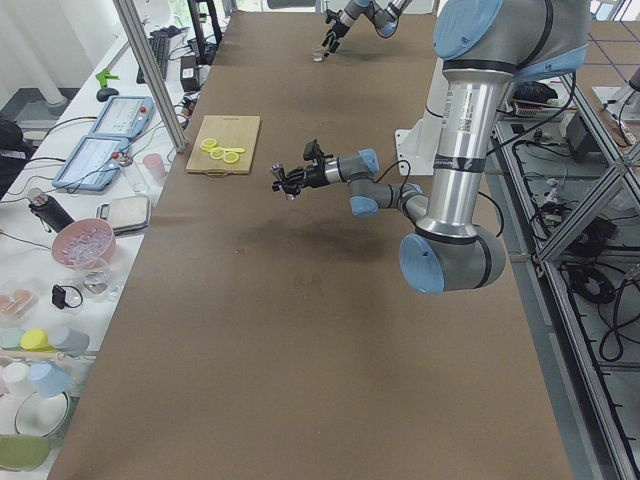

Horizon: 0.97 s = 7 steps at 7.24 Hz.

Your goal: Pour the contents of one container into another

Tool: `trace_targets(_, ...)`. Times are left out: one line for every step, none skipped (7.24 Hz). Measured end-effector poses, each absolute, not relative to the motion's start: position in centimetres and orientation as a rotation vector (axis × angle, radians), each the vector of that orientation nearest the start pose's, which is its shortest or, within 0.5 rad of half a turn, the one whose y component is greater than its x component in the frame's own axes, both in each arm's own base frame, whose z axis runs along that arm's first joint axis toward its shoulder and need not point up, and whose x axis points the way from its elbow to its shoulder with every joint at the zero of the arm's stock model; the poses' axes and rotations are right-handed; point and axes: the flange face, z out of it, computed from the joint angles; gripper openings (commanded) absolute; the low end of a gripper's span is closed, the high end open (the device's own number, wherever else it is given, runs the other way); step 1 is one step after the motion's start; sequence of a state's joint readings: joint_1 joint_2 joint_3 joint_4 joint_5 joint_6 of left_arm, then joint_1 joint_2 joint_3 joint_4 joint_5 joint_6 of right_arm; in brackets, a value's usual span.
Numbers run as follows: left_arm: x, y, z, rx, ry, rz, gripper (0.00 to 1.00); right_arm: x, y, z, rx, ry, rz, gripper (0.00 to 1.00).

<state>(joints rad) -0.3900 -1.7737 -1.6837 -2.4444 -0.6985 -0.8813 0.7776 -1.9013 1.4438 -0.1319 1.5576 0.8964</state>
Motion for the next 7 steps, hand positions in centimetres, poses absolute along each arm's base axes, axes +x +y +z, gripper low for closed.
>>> trace_targets(44.1, -40.5, 37.1, 1.224, 0.589, -0.211, 0.0, -16.1, -34.6, 71.2, 0.664, -0.729, 0.099, 1.0)
trace_targets(44.8, -40.7, 35.6, 1.24, 0.613, -0.167, 0.0, -16.6, -35.0, 71.5, 0.666, -0.728, 0.094, 1.0)
trace_targets(45.5, -40.9, 34.4, 1.253, 0.639, -0.138, 0.0, -17.0, -35.4, 71.7, 0.669, -0.726, 0.089, 0.99)
trace_targets(46.1, -41.1, 33.2, 1.268, 0.668, -0.113, 0.0, -17.2, -35.6, 71.8, 0.675, -0.722, 0.085, 0.99)
trace_targets(47.0, -41.2, 31.9, 1.286, 0.7, -0.076, 0.0, -17.2, -35.8, 71.8, 0.686, -0.714, 0.083, 0.99)
trace_targets(48.1, -41.4, 30.5, 1.305, 0.731, -0.03, 0.0, -17.1, -35.8, 71.8, 0.698, -0.708, 0.083, 0.99)
trace_targets(49.2, -41.6, 29.1, 1.317, 0.759, 0.021, 0.0, -16.9, -35.8, 72.2, 0.711, -0.701, 0.087, 0.99)
